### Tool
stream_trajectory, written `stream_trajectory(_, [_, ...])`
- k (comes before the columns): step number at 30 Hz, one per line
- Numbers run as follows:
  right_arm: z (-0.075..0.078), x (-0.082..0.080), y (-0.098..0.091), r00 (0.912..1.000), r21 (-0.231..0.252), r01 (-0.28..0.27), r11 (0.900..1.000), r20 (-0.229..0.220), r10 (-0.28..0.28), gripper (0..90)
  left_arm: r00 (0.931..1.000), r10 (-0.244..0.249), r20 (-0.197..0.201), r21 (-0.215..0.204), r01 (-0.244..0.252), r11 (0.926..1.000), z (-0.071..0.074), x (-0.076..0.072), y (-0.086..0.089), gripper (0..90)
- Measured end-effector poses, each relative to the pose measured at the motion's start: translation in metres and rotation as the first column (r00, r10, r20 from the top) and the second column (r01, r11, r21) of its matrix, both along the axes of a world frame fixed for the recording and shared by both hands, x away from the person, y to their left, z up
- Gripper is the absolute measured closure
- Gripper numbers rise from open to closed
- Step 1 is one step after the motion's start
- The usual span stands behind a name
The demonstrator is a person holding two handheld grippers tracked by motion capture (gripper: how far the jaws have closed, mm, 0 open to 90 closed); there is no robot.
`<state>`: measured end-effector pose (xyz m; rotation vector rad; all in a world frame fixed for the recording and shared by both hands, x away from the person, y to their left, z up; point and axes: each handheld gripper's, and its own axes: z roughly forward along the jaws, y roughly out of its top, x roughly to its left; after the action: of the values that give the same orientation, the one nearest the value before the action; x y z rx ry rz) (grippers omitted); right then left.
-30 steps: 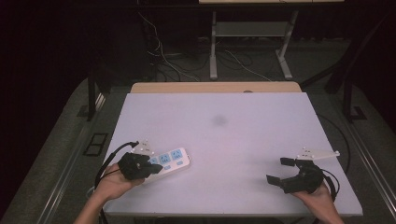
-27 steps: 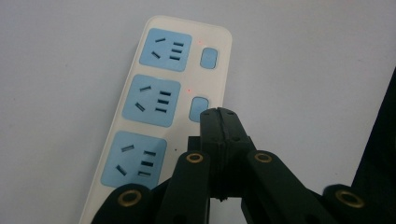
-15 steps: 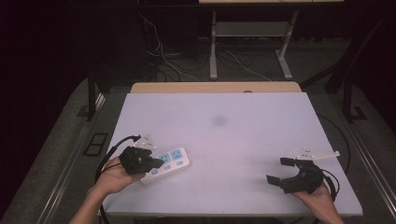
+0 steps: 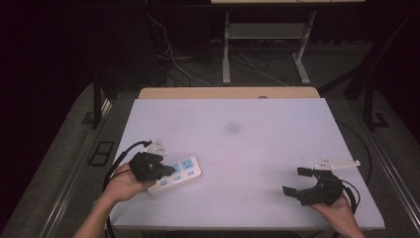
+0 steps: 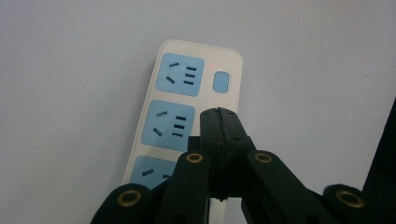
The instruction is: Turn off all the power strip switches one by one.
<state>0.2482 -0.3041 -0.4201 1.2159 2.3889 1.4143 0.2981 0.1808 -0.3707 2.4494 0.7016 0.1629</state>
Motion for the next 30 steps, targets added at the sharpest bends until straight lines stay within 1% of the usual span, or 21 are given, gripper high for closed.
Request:
stream_trajectory(4, [0.000, 0.000, 0.000, 1.0000, -0.001, -0.004, 1.0000, -0.001, 0.004, 0.6, 1.0000, -0.004, -0.003, 0.013, 0.004, 0.9999, -0.003, 0.003, -0.003, 89.4])
stream_trajectory(9, [0.000, 0.000, 0.000, 1.0000, -0.002, -0.004, 1.0000, -0.001, 0.004, 0.6, 1.0000, -0.003, -0.006, 0.016, 0.003, 0.9999, -0.006, 0.005, -0.006, 89.4])
stream_trajectory(12, [0.000, 0.000, 0.000, 1.0000, -0.004, -0.005, 1.0000, -0.001, 0.005, 0.6, 1.0000, -0.007, -0.007, 0.025, 0.007, 0.9997, -0.008, 0.007, -0.008, 89.4])
stream_trajectory(18, [-0.001, 0.000, 0.001, 0.9999, -0.005, -0.011, 0.9999, -0.002, 0.011, 0.6, 0.9998, -0.009, -0.015, 0.038, 0.010, 0.9992, -0.015, 0.009, -0.011, 89.4])
stream_trajectory(20, [0.000, 0.000, 0.001, 0.9999, -0.005, -0.011, 0.9999, -0.002, 0.011, 0.6, 0.9998, -0.005, -0.021, 0.033, 0.006, 0.9995, -0.016, 0.009, -0.012, 89.4])
stream_trajectory(24, [-0.001, 0.000, 0.001, 0.9999, -0.005, -0.011, 0.9999, -0.002, 0.011, 0.6, 0.9996, -0.012, -0.024, 0.043, 0.013, 0.9990, -0.018, 0.009, -0.014, 89.4])
stream_trajectory(30, [-0.001, 0.000, 0.001, 0.9999, -0.006, -0.012, 0.9999, -0.003, 0.012, 0.6, 0.9996, -0.012, -0.025, 0.046, 0.013, 0.9989, -0.020, 0.010, -0.015, 89.4])
